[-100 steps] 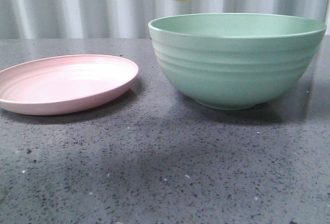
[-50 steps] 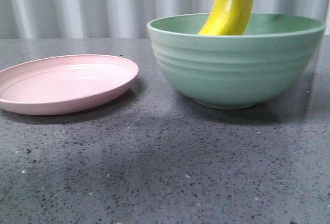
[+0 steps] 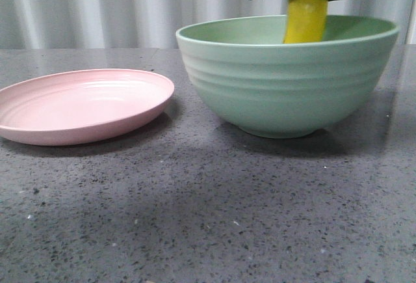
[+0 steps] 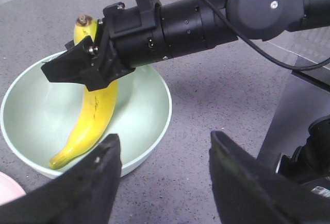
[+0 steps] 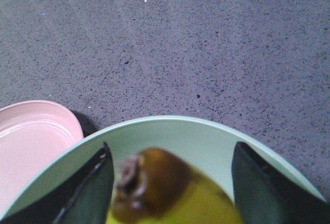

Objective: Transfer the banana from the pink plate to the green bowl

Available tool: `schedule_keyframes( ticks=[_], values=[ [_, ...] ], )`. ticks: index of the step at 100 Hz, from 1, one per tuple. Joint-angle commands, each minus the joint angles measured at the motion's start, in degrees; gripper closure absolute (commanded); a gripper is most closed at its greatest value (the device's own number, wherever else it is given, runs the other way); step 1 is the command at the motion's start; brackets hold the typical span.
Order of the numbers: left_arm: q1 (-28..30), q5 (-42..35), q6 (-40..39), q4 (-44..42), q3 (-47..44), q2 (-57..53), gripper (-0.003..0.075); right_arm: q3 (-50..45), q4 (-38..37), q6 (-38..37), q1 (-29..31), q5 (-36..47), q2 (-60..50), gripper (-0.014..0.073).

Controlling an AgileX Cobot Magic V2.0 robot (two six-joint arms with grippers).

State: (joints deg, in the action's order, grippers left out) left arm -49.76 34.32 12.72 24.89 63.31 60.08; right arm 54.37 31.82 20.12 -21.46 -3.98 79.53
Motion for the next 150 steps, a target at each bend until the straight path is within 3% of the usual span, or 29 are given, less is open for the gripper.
schedule_keyframes(
  ticks=[1, 46, 60, 66, 76, 85, 97, 117, 150],
  values=[
    [0.1, -3.4, 0.2, 1.0, 2.0, -1.1, 0.0364, 1.9, -0.5, 0.5, 0.1, 4.0, -1.7, 0.0176],
    [0.1, -3.7, 1.5, 1.1, 2.0, -1.1, 0.0364, 1.9, -0.5, 2.4, 2.1, 6.0, -10.5, 0.0176],
    [0.1, -5.1, 1.5, 1.1, 2.0, -1.1, 0.0377, 1.9, -1.6, 3.4, 2.1, 0.9, -14.6, 0.0176],
    [0.1, -5.4, 1.5, 1.1, 2.0, -1.1, 0.0425, 1.9, -2.3, 3.5, 2.1, -2.8, -16.6, 0.0181],
    [0.1, -5.4, 1.5, 1.1, 2.0, -1.2, 0.0571, 1.9, -5.3, 3.9, 2.1, -8.1, -20.0, 0.0274],
    [0.1, -6.3, 1.5, 1.1, 2.0, -1.6, 0.0730, 1.8, -6.1, 3.9, 2.1, -12.3, -23.1, 0.0447],
    [0.1, -9.1, 1.5, 0.9, 1.1, -2.6, 0.0741, 0.7, -6.2, 3.9, 2.1, -17.0, -27.0, 0.0663],
    [0.1, -14.2, 3.2, 0.5, -4.1, -7.9, 0.0741, -6.4, -6.2, 3.9, 2.1, -13.7, -35.0, 0.0657],
    [0.1, -22.5, 5.8, 0.5, -21.4, -23.9, 0.0741, -19.9, -6.2, 3.9, 2.1, -9.6, -49.1, 0.0657]
  ],
)
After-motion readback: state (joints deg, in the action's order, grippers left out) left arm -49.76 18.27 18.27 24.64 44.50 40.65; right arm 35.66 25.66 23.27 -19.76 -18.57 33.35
